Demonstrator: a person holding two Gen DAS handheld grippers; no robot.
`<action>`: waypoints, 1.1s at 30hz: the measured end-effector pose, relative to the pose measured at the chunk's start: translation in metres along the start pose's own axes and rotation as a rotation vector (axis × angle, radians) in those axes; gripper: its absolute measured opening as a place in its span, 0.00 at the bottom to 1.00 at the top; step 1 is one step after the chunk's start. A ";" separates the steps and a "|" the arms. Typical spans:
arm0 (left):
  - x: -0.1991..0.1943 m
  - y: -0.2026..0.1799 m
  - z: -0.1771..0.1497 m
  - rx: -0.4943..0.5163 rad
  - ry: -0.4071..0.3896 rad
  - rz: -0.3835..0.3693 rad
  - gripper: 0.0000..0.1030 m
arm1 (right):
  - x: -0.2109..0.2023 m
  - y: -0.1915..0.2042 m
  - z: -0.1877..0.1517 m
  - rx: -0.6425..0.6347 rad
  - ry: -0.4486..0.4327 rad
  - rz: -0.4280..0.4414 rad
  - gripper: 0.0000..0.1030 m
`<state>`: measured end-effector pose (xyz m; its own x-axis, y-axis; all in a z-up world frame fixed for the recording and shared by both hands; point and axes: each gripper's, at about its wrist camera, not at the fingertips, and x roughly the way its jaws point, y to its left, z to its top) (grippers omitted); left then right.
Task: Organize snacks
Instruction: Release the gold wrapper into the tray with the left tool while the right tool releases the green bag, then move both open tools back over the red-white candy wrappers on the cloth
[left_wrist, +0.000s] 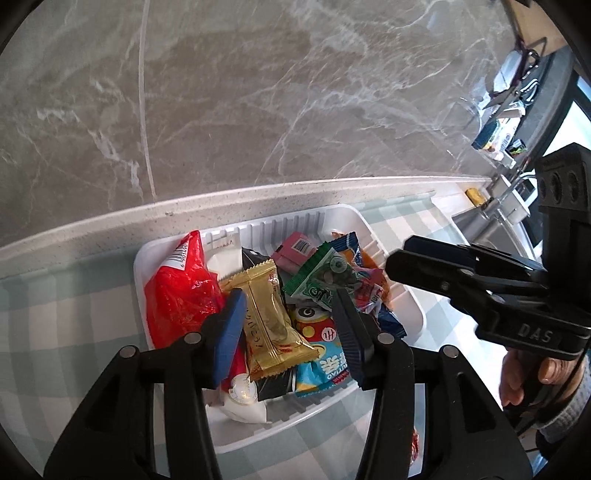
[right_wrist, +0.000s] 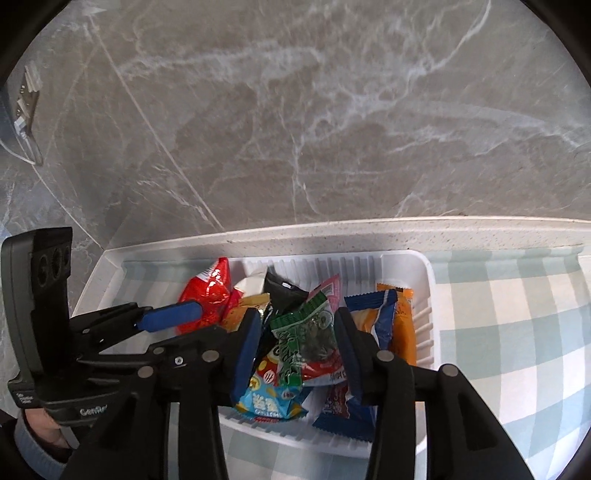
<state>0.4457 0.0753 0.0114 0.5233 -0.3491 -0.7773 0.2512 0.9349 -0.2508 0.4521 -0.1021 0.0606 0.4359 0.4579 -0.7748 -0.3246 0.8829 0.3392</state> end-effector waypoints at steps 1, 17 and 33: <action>-0.004 -0.002 -0.001 0.007 -0.005 0.000 0.45 | -0.005 0.001 -0.002 -0.001 -0.004 0.002 0.46; -0.060 -0.030 -0.096 0.119 0.079 -0.012 0.45 | -0.052 0.022 -0.098 -0.015 0.070 -0.019 0.50; -0.072 -0.054 -0.220 0.361 0.270 -0.121 0.45 | -0.048 0.028 -0.184 0.059 0.199 -0.048 0.50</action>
<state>0.2154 0.0636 -0.0464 0.2543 -0.3806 -0.8891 0.5900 0.7895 -0.1692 0.2680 -0.1183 0.0091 0.2737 0.3912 -0.8787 -0.2555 0.9103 0.3257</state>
